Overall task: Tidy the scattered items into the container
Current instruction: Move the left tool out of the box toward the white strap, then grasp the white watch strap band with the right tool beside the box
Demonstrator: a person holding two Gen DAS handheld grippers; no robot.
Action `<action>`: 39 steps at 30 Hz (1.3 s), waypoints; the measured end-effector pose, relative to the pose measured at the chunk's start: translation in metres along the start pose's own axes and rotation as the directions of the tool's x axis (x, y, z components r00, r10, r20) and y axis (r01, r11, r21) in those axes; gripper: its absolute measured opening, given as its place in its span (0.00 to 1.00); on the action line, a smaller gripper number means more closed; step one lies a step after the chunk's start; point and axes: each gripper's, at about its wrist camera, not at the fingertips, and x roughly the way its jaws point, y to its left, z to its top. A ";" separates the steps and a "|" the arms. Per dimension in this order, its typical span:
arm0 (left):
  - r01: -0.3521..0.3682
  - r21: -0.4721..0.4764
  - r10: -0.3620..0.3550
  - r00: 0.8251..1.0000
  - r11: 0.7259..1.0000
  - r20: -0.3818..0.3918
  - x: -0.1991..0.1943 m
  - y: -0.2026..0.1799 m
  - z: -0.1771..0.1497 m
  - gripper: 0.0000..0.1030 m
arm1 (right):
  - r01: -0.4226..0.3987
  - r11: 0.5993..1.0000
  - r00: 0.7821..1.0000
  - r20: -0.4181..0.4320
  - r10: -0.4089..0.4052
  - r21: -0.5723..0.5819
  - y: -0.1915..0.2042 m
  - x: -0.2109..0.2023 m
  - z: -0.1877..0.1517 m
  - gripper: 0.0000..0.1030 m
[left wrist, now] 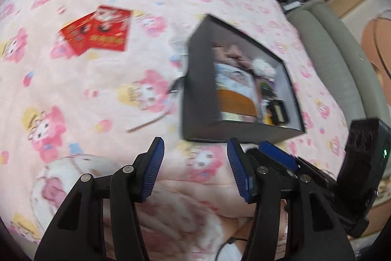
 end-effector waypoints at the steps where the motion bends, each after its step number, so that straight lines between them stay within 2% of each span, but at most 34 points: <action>1: -0.018 -0.029 0.018 1.000 0.999 -0.016 0.004 0.011 0.004 0.52 | -0.004 1.000 1.000 -0.015 0.004 -0.006 0.003 0.006 -0.002 0.46; 3: -0.057 -0.039 0.056 0.998 0.998 -0.029 0.008 0.022 0.011 0.52 | -0.017 1.000 0.998 -0.055 0.016 -0.020 0.012 0.018 -0.004 0.46; 5: -0.118 -0.002 0.118 0.992 0.993 -0.054 0.015 0.030 0.024 0.52 | -0.041 0.998 0.996 -0.086 0.038 -0.041 0.022 0.031 -0.004 0.46; 6: -0.126 0.010 0.126 0.989 0.992 -0.080 0.021 0.033 0.030 0.52 | -0.047 0.998 0.995 -0.093 0.042 -0.046 0.024 0.036 -0.005 0.46; 8: -0.091 0.013 0.092 0.980 0.996 -0.178 0.040 0.043 0.044 0.52 | -0.041 0.998 0.993 -0.112 0.036 -0.042 0.029 0.052 -0.004 0.45; 10: -0.101 0.033 0.106 0.956 0.994 -0.272 0.065 0.047 0.052 0.46 | -0.023 1.000 0.992 -0.128 0.020 -0.020 0.029 0.066 -0.003 0.41; 12: -0.133 0.075 0.150 0.936 0.988 -0.320 0.083 0.046 0.054 0.45 | -0.006 1.000 0.990 -0.141 0.007 0.011 0.026 0.079 -0.004 0.38; 13: -0.145 0.091 0.168 0.919 0.985 -0.357 0.097 0.046 0.053 0.44 | -0.001 1.000 0.989 -0.146 0.005 0.024 0.024 0.084 -0.005 0.35; 15: -0.166 0.106 0.195 0.898 0.980 -0.394 0.111 0.046 0.053 0.39 | 0.008 0.998 0.987 -0.163 0.001 0.055 0.019 0.095 -0.006 0.34; 17: -0.174 0.130 0.213 0.890 0.976 -0.402 0.119 0.042 0.053 0.38 | 0.017 0.997 0.985 -0.170 -0.005 0.069 0.015 0.100 -0.006 0.33; 20: -0.184 0.140 0.227 0.868 0.973 -0.441 0.130 0.040 0.050 0.09 | 0.027 0.996 0.985 -0.172 -0.013 0.081 0.010 0.102 -0.005 0.33; 21: -0.191 0.152 0.240 0.867 0.970 -0.436 0.130 0.038 0.049 0.04 | 0.027 0.996 0.985 -0.173 -0.012 0.084 0.009 0.102 -0.005 0.33; 22: -0.189 0.160 0.240 0.872 0.969 -0.425 0.128 0.035 0.047 0.03 | 0.027 0.996 0.985 -0.175 -0.011 0.087 0.007 0.102 -0.004 0.33; 25: -0.140 0.123 0.179 0.894 0.983 -0.410 0.115 0.031 0.036 0.01 | 0.014 0.996 0.984 -0.178 0.002 0.087 0.000 0.095 -0.007 0.33; 29: -0.064 0.098 0.099 0.905 0.993 -0.415 0.106 0.016 0.014 0.01 | -0.049 0.997 0.974 -0.216 0.062 0.065 -0.011 0.078 -0.018 0.33; 31: -0.023 0.109 0.067 0.904 0.994 -0.422 0.104 0.002 0.001 0.01 | -0.073 0.996 0.969 -0.231 0.083 0.053 -0.017 0.067 -0.026 0.33; 35: 0.049 0.156 0.025 0.900 0.987 -0.436 0.108 -0.026 -0.014 0.01 | -0.068 0.998 0.970 -0.234 0.068 0.008 -0.026 0.043 -0.038 0.37; 37: 0.062 0.170 0.021 0.895 0.984 -0.445 0.112 -0.036 -0.019 0.02 | -0.064 0.998 0.973 -0.225 0.059 -0.013 -0.029 0.038 -0.041 0.44; 39: 0.063 0.159 0.018 0.887 0.985 -0.462 0.115 -0.036 -0.021 0.08 | -0.044 0.999 0.974 -0.224 0.039 -0.017 -0.033 0.039 -0.043 0.46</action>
